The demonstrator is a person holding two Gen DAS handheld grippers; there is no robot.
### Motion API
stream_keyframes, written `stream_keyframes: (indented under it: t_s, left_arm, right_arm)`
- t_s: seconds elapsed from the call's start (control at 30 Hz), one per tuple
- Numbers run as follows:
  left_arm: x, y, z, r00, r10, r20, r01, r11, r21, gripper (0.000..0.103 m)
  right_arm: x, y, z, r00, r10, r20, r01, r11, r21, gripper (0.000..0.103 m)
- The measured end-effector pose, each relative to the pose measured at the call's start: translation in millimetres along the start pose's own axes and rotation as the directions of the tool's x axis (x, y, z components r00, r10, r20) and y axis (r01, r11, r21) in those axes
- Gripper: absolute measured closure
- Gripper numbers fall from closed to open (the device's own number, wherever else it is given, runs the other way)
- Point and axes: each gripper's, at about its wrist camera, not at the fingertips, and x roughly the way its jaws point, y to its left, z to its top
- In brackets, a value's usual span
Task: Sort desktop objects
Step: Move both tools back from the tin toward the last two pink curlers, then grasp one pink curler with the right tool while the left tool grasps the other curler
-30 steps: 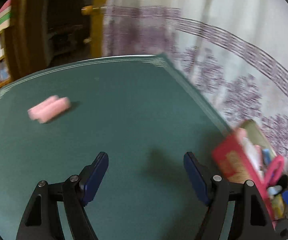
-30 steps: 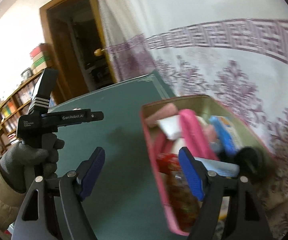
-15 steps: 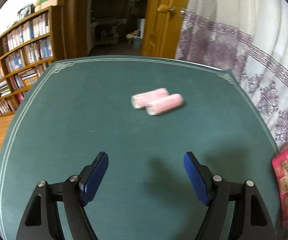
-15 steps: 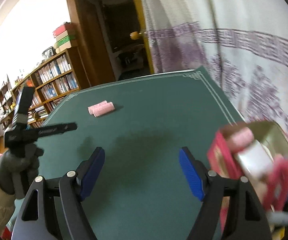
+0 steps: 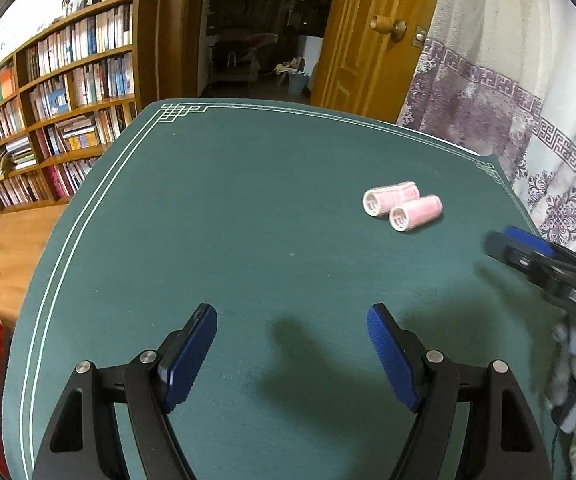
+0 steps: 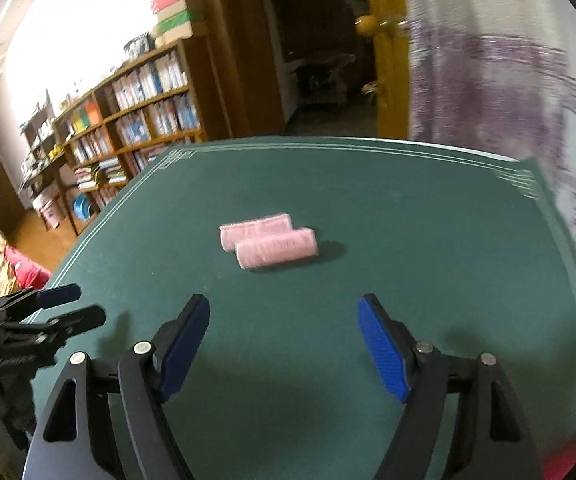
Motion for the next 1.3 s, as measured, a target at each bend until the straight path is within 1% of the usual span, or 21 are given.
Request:
stream_keyframes:
  t_s: [0.13,0.37,0.43,0.63,0.77,0.83,0.87,1.0,1.1,1.17,1.2,1.3]
  left_arm:
    - [8.6,1.5,4.6,1.000,-0.011,-0.018,0.011,1.000,0.000,0.024]
    - [12.6,-5.0,14.2,1.000,-0.028,0.000,0.028,1.000,-0.013,0.024]
    - [14.3,-6.8,17.2,1.000,-0.031,-0.001,0.031,0.999,-0.011,0.024]
    - [18.9,-12.2,17.3,1.000,-0.013,-0.017,0.013,1.000,0.004,0.024]
    - [15.6,-10.9,17.3,1.000,0.005,-0.015,-0.005,1.000,-0.001,0.024]
    - [15.5,-10.2,18.2,1.000,0.019,-0.014,-0.019,1.000,-0.010,0.024]
    - [16.6,-10.1,18.8,1.000,0.023,-0.014,-0.023,1.000,-0.015,0.024]
    - [24.2,-18.7,25.7,1.000,0.022,-0.009,-0.023,0.999,-0.026,0.024]
    - [29.8,-35.4,31.1,1.000,0.001,-0.005,-0.001,1.000,-0.017,0.024]
    - [33.0,-48.5,34.9,1.000,-0.016,-0.001,0.016,1.000,-0.004,0.024]
    - [34.7,-56.6,37.8,1.000,-0.023,0.007,0.023,1.000,0.005,0.024]
    - [38.6,-74.6,47.0,0.997,-0.017,0.069,0.015,0.999,0.030,0.024]
  right_arm:
    - [37.2,6.7,10.8,0.999,0.002,-0.043,-0.003,1.000,-0.023,0.023]
    - [74.8,6.8,17.1,0.996,-0.025,-0.081,0.021,0.998,-0.052,0.023]
    - [82.4,2.7,17.5,0.996,-0.028,-0.091,0.023,0.999,-0.047,0.023]
    - [90.5,0.9,18.7,0.996,0.011,-0.091,-0.014,0.999,-0.039,0.023]
    - [97.6,6.3,22.9,0.995,0.014,-0.094,-0.019,0.998,-0.057,0.023]
    - [103.4,7.4,23.9,0.994,-0.004,-0.113,-0.002,0.999,-0.055,0.025]
    - [102.2,7.6,24.3,0.994,-0.011,-0.107,0.005,0.998,-0.055,0.028]
    - [94.7,5.4,18.9,0.993,-0.037,-0.109,0.032,0.998,-0.053,0.028]
    - [74.2,-5.0,10.9,0.995,-0.038,-0.093,0.037,0.999,-0.016,0.028]
    - [51.3,-13.8,3.1,0.997,-0.032,-0.074,0.033,0.999,0.013,0.028]
    - [42.4,-15.9,0.0,0.997,-0.031,-0.068,0.032,0.999,0.016,0.028]
    - [10.6,-23.2,-14.9,0.998,-0.028,-0.052,0.029,0.999,0.029,0.028]
